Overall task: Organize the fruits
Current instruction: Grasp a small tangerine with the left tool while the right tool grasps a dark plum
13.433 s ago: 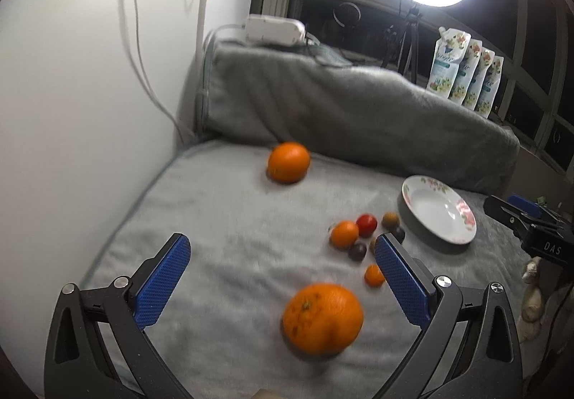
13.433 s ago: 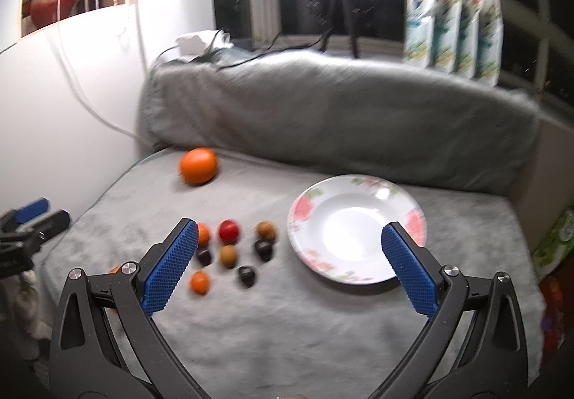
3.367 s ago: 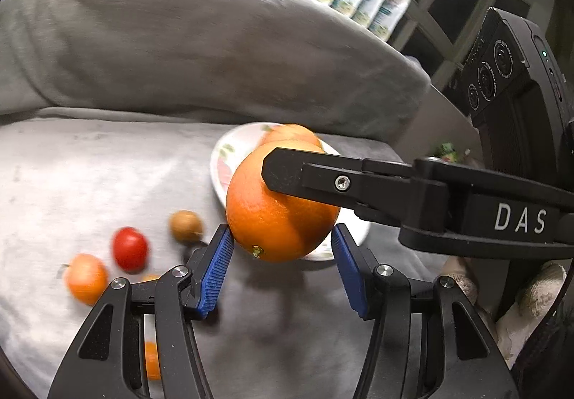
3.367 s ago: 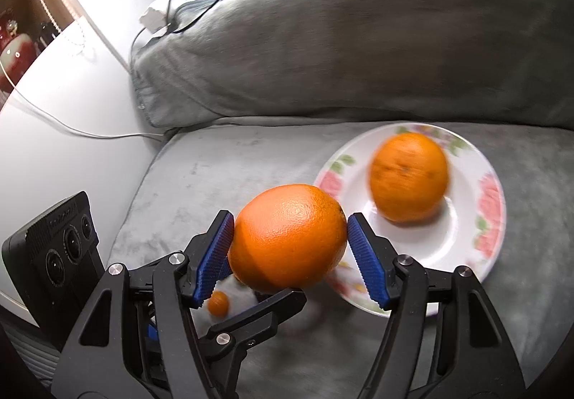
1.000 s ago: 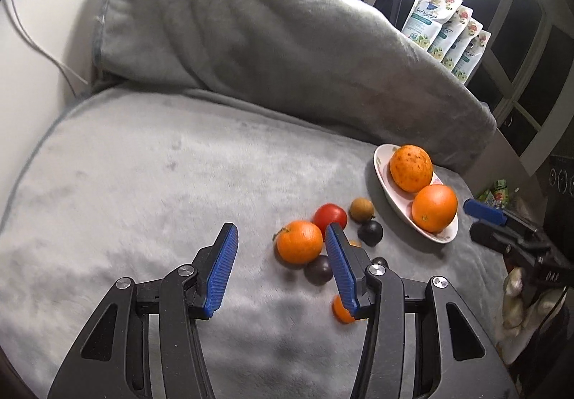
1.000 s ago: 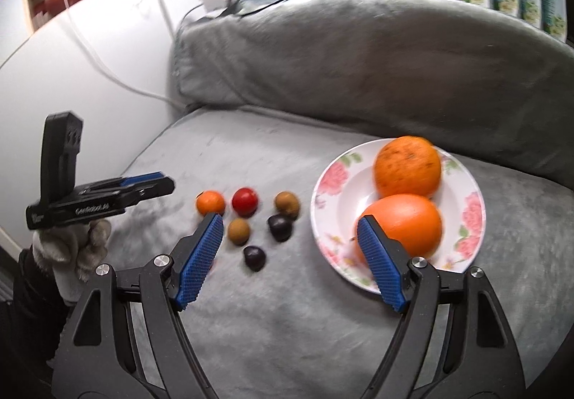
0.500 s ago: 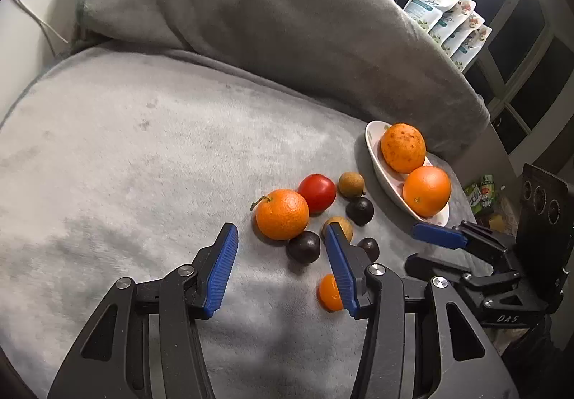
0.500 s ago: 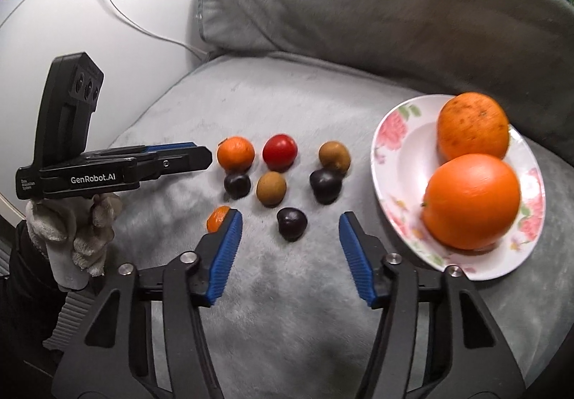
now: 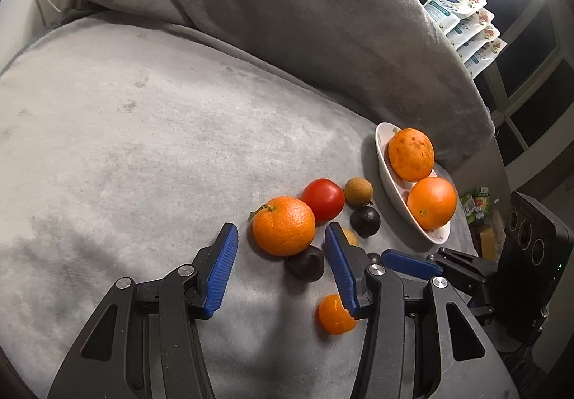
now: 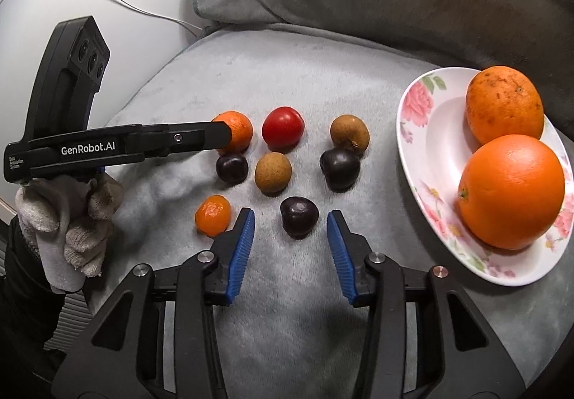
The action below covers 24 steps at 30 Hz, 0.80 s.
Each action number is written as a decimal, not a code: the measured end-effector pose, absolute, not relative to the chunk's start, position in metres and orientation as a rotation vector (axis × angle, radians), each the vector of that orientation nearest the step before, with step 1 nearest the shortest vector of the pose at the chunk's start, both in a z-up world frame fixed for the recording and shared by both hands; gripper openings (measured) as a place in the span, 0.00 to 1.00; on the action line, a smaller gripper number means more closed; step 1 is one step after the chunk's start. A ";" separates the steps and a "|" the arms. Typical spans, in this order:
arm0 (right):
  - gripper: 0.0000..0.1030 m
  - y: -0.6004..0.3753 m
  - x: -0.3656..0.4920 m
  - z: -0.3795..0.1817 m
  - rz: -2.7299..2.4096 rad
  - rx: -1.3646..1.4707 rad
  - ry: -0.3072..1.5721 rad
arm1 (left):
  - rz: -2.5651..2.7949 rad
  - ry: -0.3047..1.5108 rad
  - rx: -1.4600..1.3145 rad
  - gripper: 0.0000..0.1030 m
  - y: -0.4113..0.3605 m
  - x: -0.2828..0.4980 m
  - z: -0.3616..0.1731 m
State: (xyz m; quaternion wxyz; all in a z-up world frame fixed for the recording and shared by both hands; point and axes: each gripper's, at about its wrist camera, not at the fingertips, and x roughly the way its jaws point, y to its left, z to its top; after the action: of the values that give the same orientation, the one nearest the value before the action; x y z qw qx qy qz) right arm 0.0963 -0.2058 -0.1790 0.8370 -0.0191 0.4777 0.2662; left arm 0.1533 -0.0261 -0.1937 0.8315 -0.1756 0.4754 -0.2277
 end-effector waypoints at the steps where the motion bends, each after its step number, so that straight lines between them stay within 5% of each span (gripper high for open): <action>1: 0.41 -0.205 0.097 -0.179 0.562 -0.043 1.013 | -0.481 1.010 -0.371 0.47 -0.027 0.154 -0.194; 13: 0.24 -0.199 0.111 -0.187 0.531 -0.077 1.025 | -0.479 1.016 -0.378 0.35 -0.027 0.162 -0.198; 24: 0.23 -0.214 0.103 -0.177 0.531 -0.043 0.992 | -0.470 0.994 -0.373 0.34 -0.029 0.161 -0.190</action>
State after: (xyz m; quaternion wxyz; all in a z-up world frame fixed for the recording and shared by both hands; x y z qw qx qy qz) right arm 0.1033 -0.2141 -0.1769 0.8457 -0.0203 0.4702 0.2518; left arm 0.1611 -0.0286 -0.1896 0.8362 -0.1763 0.4694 -0.2222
